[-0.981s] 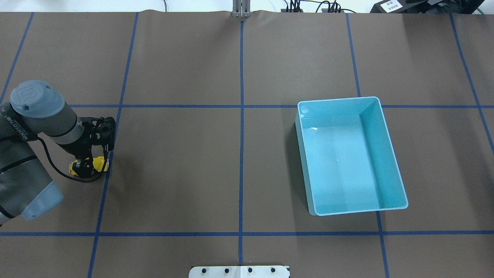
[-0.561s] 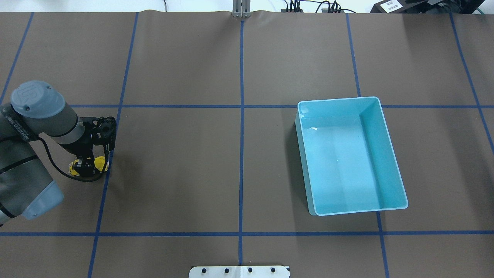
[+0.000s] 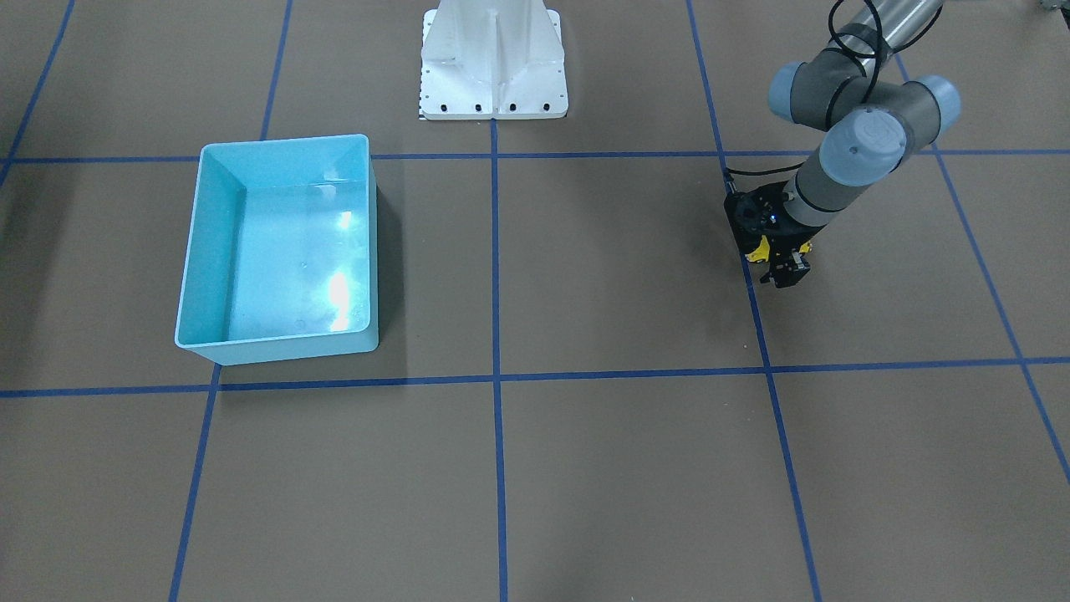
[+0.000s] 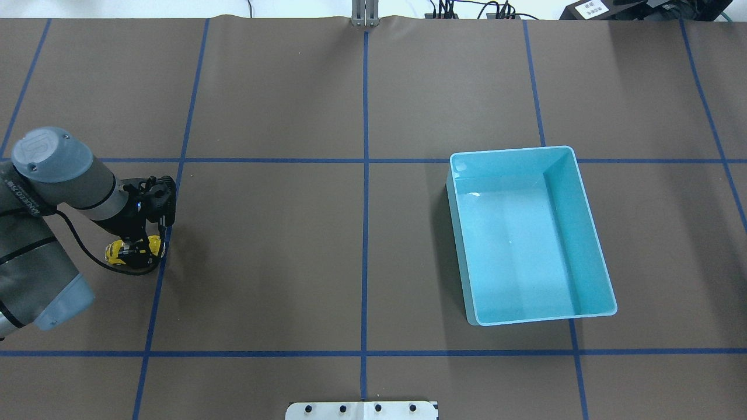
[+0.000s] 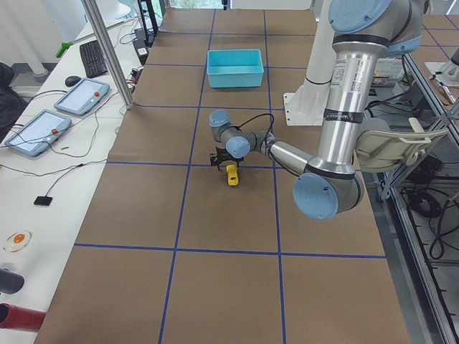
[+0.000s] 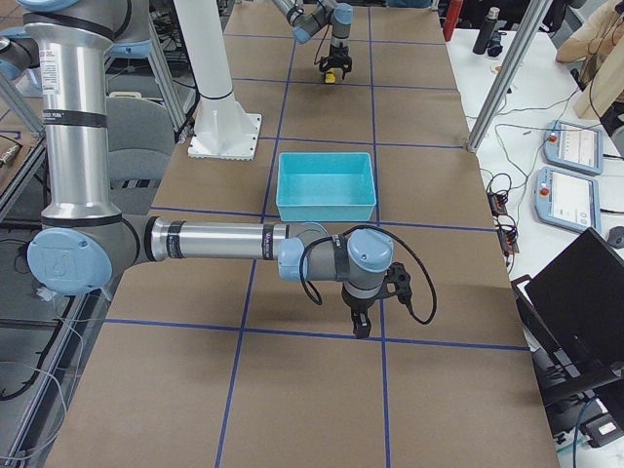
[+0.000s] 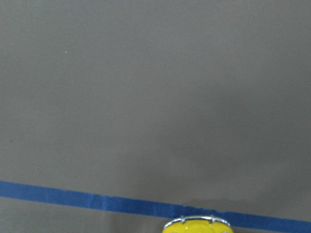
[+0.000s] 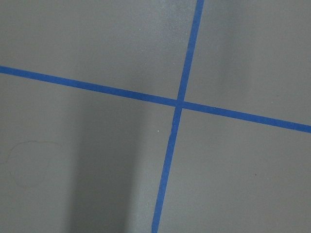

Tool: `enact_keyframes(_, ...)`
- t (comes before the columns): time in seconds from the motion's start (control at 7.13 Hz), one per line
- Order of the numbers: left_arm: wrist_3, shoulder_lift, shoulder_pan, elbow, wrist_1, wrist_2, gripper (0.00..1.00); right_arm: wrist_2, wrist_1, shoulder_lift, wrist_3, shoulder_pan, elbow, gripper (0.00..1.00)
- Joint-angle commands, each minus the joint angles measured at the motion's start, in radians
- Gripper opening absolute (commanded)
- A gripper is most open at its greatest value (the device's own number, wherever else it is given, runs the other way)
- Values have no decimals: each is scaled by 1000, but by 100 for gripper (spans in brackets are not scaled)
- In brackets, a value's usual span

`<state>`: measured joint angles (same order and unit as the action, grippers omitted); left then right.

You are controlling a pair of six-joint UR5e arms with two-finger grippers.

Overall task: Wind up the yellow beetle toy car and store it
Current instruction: 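Press the car down and drag it backward toward the robot with the left gripper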

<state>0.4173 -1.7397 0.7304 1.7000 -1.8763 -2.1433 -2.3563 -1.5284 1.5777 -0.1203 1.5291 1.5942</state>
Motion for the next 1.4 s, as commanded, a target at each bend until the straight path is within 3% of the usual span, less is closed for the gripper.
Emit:
enact_keyframes(0.0,1,23,1,19,-4,-23,94,-1,1,-1,-1,-1,1,100)
enact_keyframes(0.84,5,39,1,30,-6,-44,94,0,1,1,-2,-3,0,100)
enact_keyframes(0.98,5,37,0,29,-6,-40,90,0,-1,1,-2,-1,-2,100)
enact_keyframes(1.12,6,40,1,27,-7,-40,76,0,-1,5,-2,-1,-2,100)
enact_keyframes(1.26,6,40,0,18,-29,-40,56,0,-1,10,-2,-1,-2,100)
